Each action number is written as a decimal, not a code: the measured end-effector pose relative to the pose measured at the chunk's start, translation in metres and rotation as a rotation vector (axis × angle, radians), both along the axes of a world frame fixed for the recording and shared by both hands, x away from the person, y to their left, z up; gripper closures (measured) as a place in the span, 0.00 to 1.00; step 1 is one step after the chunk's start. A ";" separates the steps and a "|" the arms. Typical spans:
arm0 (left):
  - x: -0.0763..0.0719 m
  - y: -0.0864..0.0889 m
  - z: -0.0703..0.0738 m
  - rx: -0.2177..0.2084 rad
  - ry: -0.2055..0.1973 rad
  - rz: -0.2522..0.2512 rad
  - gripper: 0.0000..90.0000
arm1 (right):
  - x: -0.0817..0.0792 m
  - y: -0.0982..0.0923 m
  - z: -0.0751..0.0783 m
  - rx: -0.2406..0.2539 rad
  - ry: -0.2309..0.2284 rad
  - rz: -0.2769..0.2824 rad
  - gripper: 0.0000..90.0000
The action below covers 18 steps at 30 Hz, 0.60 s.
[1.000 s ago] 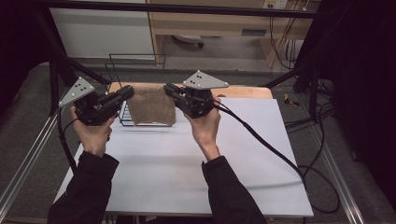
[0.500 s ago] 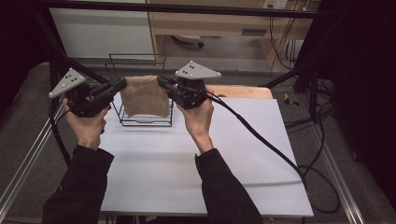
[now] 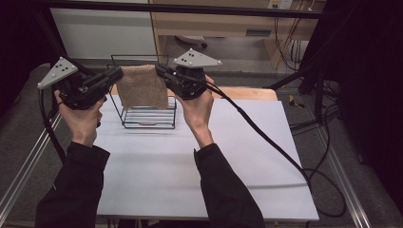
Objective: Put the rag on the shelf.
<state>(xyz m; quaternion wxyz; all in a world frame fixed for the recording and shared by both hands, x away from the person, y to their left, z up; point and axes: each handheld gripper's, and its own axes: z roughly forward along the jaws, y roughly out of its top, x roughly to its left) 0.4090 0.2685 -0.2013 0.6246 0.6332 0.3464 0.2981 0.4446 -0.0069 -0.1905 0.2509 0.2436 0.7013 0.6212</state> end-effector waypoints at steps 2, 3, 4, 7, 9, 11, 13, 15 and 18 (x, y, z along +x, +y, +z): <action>0.000 0.001 0.002 0.000 -0.006 0.003 0.94 | 0.001 0.001 0.002 0.003 -0.002 -0.002 0.95; 0.001 0.001 0.003 -0.002 -0.006 0.005 0.94 | 0.001 0.001 0.002 0.003 -0.002 -0.002 0.95; 0.002 0.002 0.004 -0.001 -0.009 0.008 0.94 | 0.002 0.002 0.003 0.002 -0.003 -0.002 0.95; 0.005 0.004 0.006 -0.007 -0.009 0.009 0.94 | 0.004 0.004 0.007 0.002 -0.007 -0.004 0.95; 0.007 0.005 0.008 -0.008 -0.013 0.013 0.94 | 0.007 0.007 0.010 0.004 -0.007 -0.005 0.95; 0.008 0.006 0.010 -0.006 -0.021 0.017 0.94 | 0.008 0.008 0.011 0.006 -0.008 -0.007 0.95; 0.010 0.008 0.013 -0.006 -0.024 0.020 0.94 | 0.010 0.010 0.014 0.007 -0.011 -0.008 0.95; 0.012 0.009 0.015 -0.006 -0.025 0.024 0.94 | 0.013 0.013 0.017 0.004 -0.015 -0.008 0.95; 0.016 0.012 0.019 -0.005 -0.030 0.031 0.94 | 0.015 0.015 0.019 0.009 -0.016 -0.010 0.95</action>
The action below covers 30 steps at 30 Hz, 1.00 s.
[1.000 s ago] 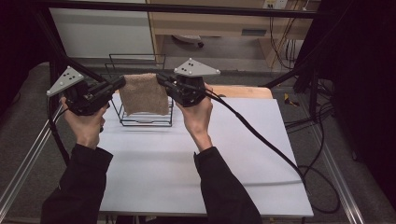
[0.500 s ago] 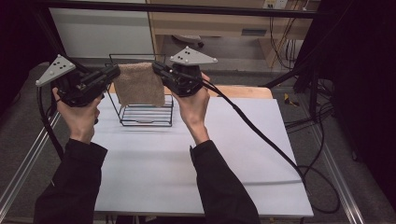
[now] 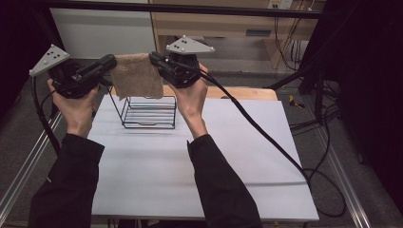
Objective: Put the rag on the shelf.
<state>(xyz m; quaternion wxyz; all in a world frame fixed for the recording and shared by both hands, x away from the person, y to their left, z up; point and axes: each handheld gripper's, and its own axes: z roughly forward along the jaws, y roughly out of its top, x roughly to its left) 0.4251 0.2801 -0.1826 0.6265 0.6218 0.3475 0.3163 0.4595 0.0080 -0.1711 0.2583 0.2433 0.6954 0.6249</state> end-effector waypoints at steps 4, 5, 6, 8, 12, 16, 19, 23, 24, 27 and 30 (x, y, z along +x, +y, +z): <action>0.004 0.004 0.005 -0.005 -0.011 0.002 0.94 | 0.004 0.003 0.003 0.015 -0.003 0.005 0.95; 0.005 0.005 0.006 -0.004 -0.012 0.002 0.94 | 0.006 0.004 0.004 0.016 -0.002 0.008 0.95; 0.006 0.005 0.007 -0.004 -0.011 0.004 0.94 | 0.007 0.005 0.005 0.017 -0.005 0.006 0.95; 0.008 0.006 0.009 -0.001 -0.010 0.008 0.94 | 0.009 0.007 0.006 0.016 -0.007 0.003 0.95; 0.012 0.008 0.013 -0.008 -0.013 0.011 0.94 | 0.012 0.009 0.011 0.012 -0.014 0.000 0.95; 0.016 0.010 0.018 -0.011 -0.015 0.012 0.94 | 0.015 0.012 0.017 0.005 -0.018 -0.003 0.95; 0.019 0.012 0.021 -0.014 -0.015 0.014 0.94 | 0.018 0.015 0.022 -0.001 -0.024 -0.009 0.95; 0.023 0.012 0.025 -0.011 -0.021 0.025 0.94 | 0.023 0.017 0.027 -0.002 -0.028 -0.017 0.95; 0.024 0.012 0.025 -0.015 -0.023 0.028 0.94 | 0.024 0.018 0.028 -0.004 -0.030 -0.017 0.95; 0.029 0.014 0.027 -0.022 -0.022 0.031 0.94 | 0.027 0.020 0.030 -0.006 -0.038 -0.018 0.95; 0.036 0.015 0.029 -0.021 -0.016 0.033 0.94 | 0.033 0.022 0.032 -0.006 -0.035 -0.022 0.95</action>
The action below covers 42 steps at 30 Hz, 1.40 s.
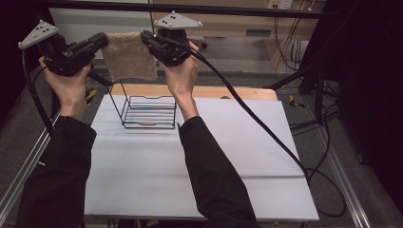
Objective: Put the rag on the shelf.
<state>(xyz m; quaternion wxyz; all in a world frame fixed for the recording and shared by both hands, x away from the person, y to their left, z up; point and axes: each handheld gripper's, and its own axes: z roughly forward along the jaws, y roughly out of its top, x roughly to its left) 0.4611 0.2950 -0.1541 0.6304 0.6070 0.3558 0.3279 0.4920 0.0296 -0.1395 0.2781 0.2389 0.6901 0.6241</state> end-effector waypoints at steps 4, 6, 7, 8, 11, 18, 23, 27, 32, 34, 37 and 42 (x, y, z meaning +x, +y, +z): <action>0.008 -0.002 0.000 0.019 0.004 0.024 0.94 | 0.009 0.003 0.000 -0.016 -0.001 -0.020 0.95; 0.013 -0.001 -0.001 0.006 0.011 0.020 0.94 | 0.014 0.005 0.001 -0.021 0.003 -0.026 0.95; 0.015 0.000 -0.001 0.001 0.014 0.019 0.94 | 0.017 0.005 0.000 -0.020 0.004 -0.029 0.95; 0.018 0.000 -0.001 -0.001 0.015 0.020 0.94 | 0.019 0.006 0.000 -0.017 0.010 -0.030 0.95; 0.023 0.000 -0.002 0.013 0.023 0.030 0.94 | 0.025 0.007 -0.001 -0.018 0.016 -0.036 0.95; 0.036 0.000 -0.007 0.016 0.041 0.034 0.94 | 0.038 0.010 -0.007 -0.027 0.025 -0.052 0.95; 0.044 -0.002 -0.010 0.016 0.051 0.050 0.94 | 0.046 0.011 -0.009 -0.026 0.034 -0.057 0.95; 0.050 -0.004 -0.014 0.034 0.052 0.062 0.94 | 0.052 0.012 -0.013 -0.041 0.036 -0.065 0.95; 0.058 -0.003 -0.021 0.045 0.075 0.067 0.94 | 0.059 0.014 -0.019 -0.061 0.046 -0.071 0.95; 0.060 -0.003 -0.024 0.049 0.077 0.063 0.94 | 0.060 0.015 -0.022 -0.067 0.055 -0.074 0.95; 0.062 -0.002 -0.029 0.053 0.087 0.058 0.94 | 0.062 0.015 -0.027 -0.072 0.061 -0.071 0.95; 0.062 -0.004 -0.036 0.066 0.100 0.041 0.94 | 0.063 0.013 -0.035 -0.079 0.079 -0.070 0.95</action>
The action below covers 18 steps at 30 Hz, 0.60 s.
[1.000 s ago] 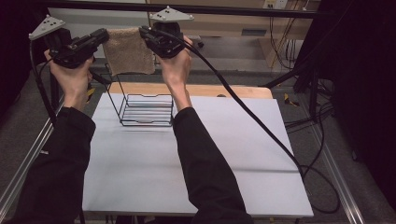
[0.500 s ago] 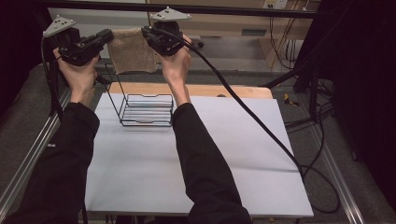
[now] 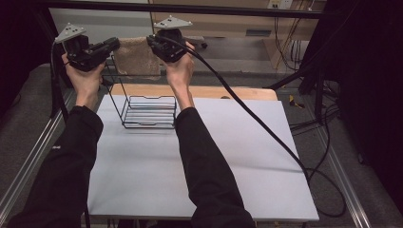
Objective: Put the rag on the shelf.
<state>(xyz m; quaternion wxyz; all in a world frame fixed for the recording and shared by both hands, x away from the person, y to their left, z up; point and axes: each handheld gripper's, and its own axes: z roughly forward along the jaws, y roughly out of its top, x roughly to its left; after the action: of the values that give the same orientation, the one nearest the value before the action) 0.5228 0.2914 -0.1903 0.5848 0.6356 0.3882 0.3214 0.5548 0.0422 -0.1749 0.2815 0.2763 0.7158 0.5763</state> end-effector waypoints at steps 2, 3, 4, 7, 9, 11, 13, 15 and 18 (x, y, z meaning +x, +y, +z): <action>-0.001 0.000 -0.003 0.008 0.003 -0.006 0.94 | -0.001 -0.001 -0.003 0.004 0.010 0.002 0.95; -0.002 -0.001 -0.004 0.015 0.005 -0.011 0.94 | -0.001 -0.002 -0.005 0.003 0.011 0.003 0.95; -0.003 -0.001 -0.005 0.021 0.006 -0.011 0.94 | -0.002 -0.002 -0.007 -0.008 0.012 0.003 0.95; -0.007 0.000 -0.011 0.018 0.011 -0.020 0.94 | -0.005 -0.003 -0.013 -0.004 0.014 0.011 0.95; -0.009 0.001 -0.015 0.018 0.014 -0.029 0.94 | -0.006 -0.004 -0.016 -0.008 0.019 0.016 0.95; -0.012 0.001 -0.019 0.028 0.012 -0.029 0.94 | -0.009 -0.003 -0.018 -0.023 0.019 0.018 0.95; -0.014 0.003 -0.022 0.024 0.013 -0.032 0.94 | -0.012 -0.002 -0.019 -0.034 0.013 0.023 0.95; -0.016 0.006 -0.024 0.012 0.019 -0.039 0.94 | -0.014 -0.001 -0.019 -0.036 0.014 0.030 0.94; -0.020 0.007 -0.026 0.016 0.016 -0.040 0.94 | -0.017 0.001 -0.020 -0.040 0.019 0.030 0.94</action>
<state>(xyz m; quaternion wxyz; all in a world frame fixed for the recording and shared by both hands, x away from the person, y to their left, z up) 0.5028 0.2983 -0.2165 0.5829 0.6505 0.3772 0.3078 0.5383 0.0428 -0.1954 0.2714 0.2651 0.7340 0.5632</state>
